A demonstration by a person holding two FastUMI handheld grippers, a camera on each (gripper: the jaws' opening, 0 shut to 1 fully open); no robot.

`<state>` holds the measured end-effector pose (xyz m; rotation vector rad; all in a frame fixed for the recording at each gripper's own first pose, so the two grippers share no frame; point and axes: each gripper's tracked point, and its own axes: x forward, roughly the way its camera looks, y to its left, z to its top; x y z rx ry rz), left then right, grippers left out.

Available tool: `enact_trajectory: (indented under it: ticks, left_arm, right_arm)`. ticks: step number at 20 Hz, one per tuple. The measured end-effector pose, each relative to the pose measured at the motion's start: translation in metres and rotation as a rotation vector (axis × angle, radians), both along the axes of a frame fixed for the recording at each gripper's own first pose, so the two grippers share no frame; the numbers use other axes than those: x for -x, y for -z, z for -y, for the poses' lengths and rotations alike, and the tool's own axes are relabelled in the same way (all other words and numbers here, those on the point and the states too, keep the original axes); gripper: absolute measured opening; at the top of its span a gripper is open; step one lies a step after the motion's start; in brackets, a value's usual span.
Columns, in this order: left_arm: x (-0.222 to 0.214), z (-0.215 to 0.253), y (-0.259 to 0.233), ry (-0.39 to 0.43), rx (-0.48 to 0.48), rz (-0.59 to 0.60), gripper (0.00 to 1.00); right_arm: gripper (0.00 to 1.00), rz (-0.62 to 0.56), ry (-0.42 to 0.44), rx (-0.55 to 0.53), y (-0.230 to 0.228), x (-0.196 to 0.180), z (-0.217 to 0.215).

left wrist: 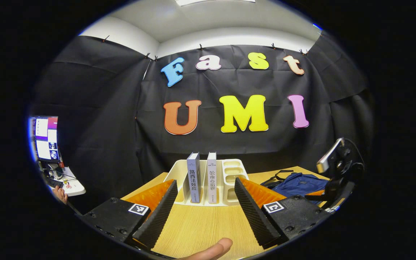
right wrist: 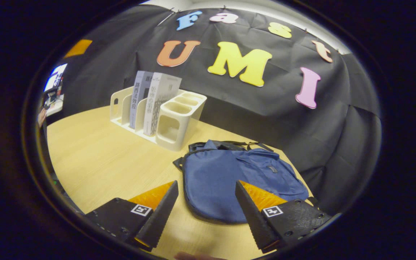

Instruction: Open the schoolbag, grab two books from the bookshelf and put them into the schoolbag.

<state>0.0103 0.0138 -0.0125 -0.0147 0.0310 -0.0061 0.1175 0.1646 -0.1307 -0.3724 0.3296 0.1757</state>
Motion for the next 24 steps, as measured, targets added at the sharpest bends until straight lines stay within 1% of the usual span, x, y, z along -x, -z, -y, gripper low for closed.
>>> enact_trajectory:
  ticks: [2, 3, 6, 7, 8, 9, 10, 11, 12, 14, 15, 16, 17, 18, 19, 20, 21, 22, 23, 24]
  left_arm:
    - [-0.001, -0.001, 0.002, -0.003, 0.003, -0.005, 0.99]
    - [-0.001, -0.002, 0.003, -0.004, 0.004, -0.008, 0.99]
    - [-0.005, 0.001, 0.006, 0.002, 0.002, -0.013, 0.99]
    - [-0.005, 0.001, 0.007, 0.002, 0.0, -0.015, 0.99]
    - [-0.005, 0.002, 0.007, 0.004, 0.0, -0.017, 0.99]
    - [-0.006, 0.003, 0.007, 0.005, 0.001, -0.017, 0.99]
    - [-0.006, 0.005, 0.008, 0.01, 0.001, -0.019, 0.99]
    - [-0.009, 0.009, 0.011, 0.017, 0.001, -0.023, 0.99]
    - [-0.009, 0.012, 0.011, 0.025, -0.002, -0.025, 0.99]
    - [-0.01, 0.016, 0.013, 0.033, 0.002, -0.032, 0.99]
    - [-0.012, 0.017, 0.016, 0.036, 0.005, -0.04, 0.99]
    - [-0.013, 0.017, 0.016, 0.037, 0.007, -0.044, 1.0]
    - [-0.013, 0.017, 0.018, 0.035, 0.008, -0.05, 0.99]
    - [-0.013, 0.016, 0.019, 0.03, 0.008, -0.055, 0.99]
    - [-0.012, 0.015, 0.018, 0.024, 0.009, -0.058, 0.99]
    - [-0.012, 0.015, 0.018, 0.02, 0.01, -0.058, 0.99]
    - [-0.013, 0.016, 0.018, 0.019, 0.013, -0.058, 0.99]
    - [-0.013, 0.018, 0.019, 0.021, 0.018, -0.059, 0.99]
    - [-0.014, 0.02, 0.021, 0.03, 0.027, -0.066, 0.99]
    - [-0.016, 0.025, 0.024, 0.042, 0.037, -0.074, 0.99]
  right_arm:
    - [0.98, -0.032, -0.009, 0.035, 0.013, -0.012, -0.012]
    - [0.95, -0.045, -0.005, 0.051, 0.019, -0.018, -0.015]
    - [0.98, -0.079, 0.023, 0.131, 0.038, -0.041, -0.016]
    - [0.94, -0.099, 0.021, 0.153, 0.045, -0.045, -0.016]
    - [0.93, -0.102, 0.024, 0.175, 0.048, -0.052, -0.017]
    - [0.87, -0.098, 0.038, 0.205, 0.049, -0.059, -0.013]
    - [0.93, -0.089, 0.053, 0.227, 0.048, -0.065, -0.01]
    - [0.93, -0.085, 0.061, 0.236, 0.048, -0.07, -0.007]
    - [0.98, -0.082, 0.066, 0.24, 0.045, -0.072, -0.006]
    - [0.88, -0.032, 0.081, 0.236, 0.028, -0.078, -0.001]
    - [0.93, -0.019, 0.091, 0.236, 0.024, -0.079, 0.002]
    - [0.93, -0.029, 0.099, 0.242, 0.026, -0.081, 0.004]
    - [0.88, -0.05, 0.103, 0.246, 0.03, -0.082, 0.006]
    - [0.89, -0.07, 0.106, 0.228, 0.031, -0.082, 0.006]
    - [0.86, -0.073, 0.102, 0.2, 0.028, -0.084, 0.005]
    - [0.8, -0.069, 0.101, 0.17, 0.022, -0.085, 0.004]
    - [0.72, -0.067, 0.101, 0.162, 0.019, -0.089, 0.004]
    - [0.54, -0.065, 0.107, 0.158, 0.014, -0.091, 0.006]
    - [0.54, -0.056, 0.117, 0.164, 0.011, -0.093, 0.009]
    - [0.27, -0.054, 0.109, 0.173, 0.008, -0.094, 0.009]
